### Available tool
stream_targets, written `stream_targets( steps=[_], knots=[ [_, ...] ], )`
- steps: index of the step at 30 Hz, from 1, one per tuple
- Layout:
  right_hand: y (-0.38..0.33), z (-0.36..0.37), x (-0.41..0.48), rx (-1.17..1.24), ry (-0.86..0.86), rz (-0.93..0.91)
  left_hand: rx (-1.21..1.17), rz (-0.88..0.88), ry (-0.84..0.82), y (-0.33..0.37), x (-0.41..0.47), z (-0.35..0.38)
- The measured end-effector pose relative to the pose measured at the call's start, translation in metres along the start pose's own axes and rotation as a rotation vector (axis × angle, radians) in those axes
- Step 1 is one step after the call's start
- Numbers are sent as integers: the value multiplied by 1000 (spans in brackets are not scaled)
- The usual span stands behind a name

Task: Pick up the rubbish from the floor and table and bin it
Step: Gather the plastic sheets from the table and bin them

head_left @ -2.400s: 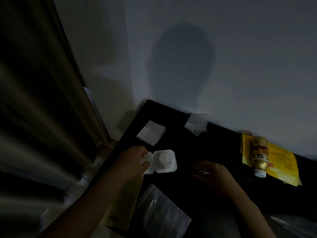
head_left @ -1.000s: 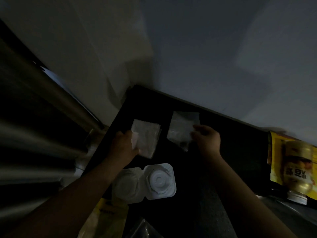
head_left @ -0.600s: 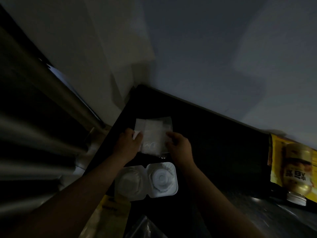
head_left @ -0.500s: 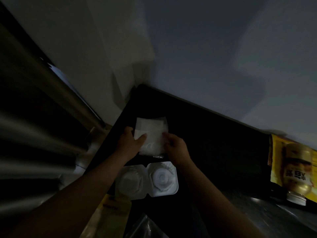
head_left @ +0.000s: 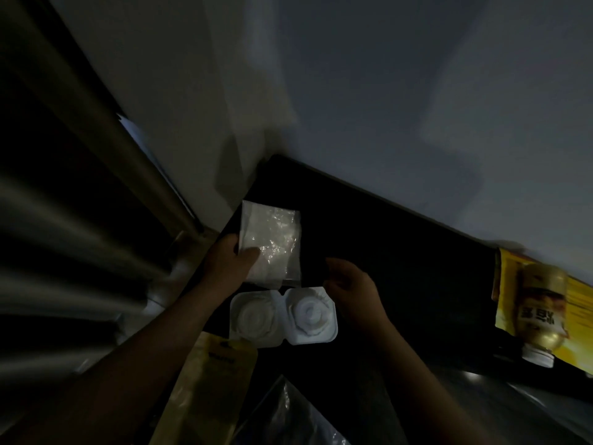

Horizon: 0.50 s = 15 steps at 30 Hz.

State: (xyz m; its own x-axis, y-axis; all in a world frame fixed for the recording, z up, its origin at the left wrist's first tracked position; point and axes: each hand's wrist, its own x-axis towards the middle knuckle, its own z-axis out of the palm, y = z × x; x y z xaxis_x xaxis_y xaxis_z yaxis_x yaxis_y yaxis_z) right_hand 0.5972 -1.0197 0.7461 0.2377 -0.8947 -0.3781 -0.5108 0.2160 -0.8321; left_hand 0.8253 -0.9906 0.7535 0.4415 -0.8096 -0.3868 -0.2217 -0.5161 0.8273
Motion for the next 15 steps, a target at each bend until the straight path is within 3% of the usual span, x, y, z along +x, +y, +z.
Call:
stream_targets(
  steps=[4, 8, 15],
  knots=[
    [7, 1, -30, -54, 19, 4, 8, -8, -93, -14, -25, -16],
    [14, 0, -57, -67, 33, 25, 225, 27, -267, -24, -43, -20],
    [31, -10, -88, -105, 54, 79, 592, 135, -252, -32, -47, -4]
  ],
)
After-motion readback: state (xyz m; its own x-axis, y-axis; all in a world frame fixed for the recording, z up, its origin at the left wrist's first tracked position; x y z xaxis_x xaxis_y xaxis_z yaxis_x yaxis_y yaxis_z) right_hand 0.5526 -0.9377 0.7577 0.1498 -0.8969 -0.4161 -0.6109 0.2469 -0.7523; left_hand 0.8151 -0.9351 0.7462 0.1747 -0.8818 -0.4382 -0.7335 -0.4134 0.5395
